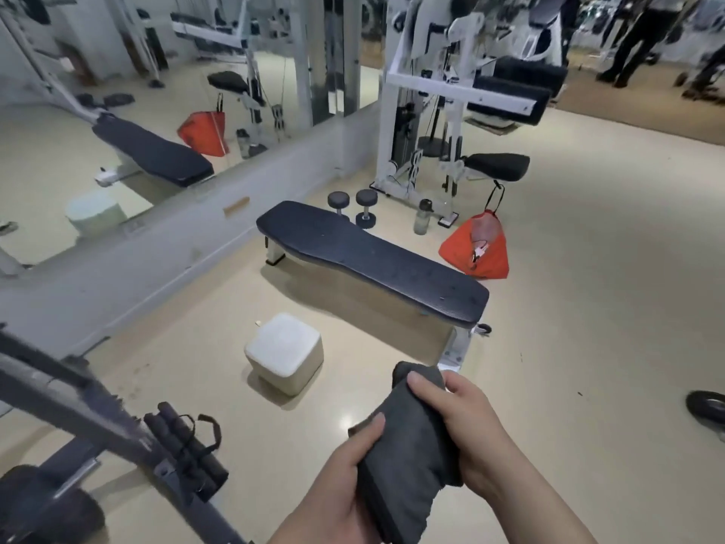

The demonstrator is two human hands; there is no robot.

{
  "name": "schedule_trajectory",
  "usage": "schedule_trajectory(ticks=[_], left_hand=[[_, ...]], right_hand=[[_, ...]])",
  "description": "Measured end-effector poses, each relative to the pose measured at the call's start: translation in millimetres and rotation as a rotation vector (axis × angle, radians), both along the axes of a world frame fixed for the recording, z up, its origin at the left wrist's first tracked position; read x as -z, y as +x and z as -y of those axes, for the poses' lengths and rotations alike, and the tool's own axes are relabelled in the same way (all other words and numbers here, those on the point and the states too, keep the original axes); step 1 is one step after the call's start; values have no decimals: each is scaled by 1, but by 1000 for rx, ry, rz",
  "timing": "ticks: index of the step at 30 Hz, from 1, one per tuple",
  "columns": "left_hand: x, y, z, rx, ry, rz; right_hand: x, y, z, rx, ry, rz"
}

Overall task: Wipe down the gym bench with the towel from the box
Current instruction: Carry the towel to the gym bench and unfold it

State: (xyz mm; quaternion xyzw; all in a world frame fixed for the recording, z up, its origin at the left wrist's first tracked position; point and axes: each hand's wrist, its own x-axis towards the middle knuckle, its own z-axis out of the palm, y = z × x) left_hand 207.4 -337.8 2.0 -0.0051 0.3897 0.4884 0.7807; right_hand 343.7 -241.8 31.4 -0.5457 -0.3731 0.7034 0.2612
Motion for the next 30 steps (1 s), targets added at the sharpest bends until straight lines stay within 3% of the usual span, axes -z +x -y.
schedule_trajectory(ticks=[7,12,19,30], left_hand=[[-23,-36,-220,75,105,-287],[-25,-42,-349,135,119,-300],[12,-75,-500,-4,41,-364],[28,-197,-666,-160,-79,-323]], right_hand=[[-16,-11,-191,73,-52,44],[-9,-15,-323,101,-32,122],[35,-54,-508,-111,5,179],[76,-175,-703,-327,24,262]])
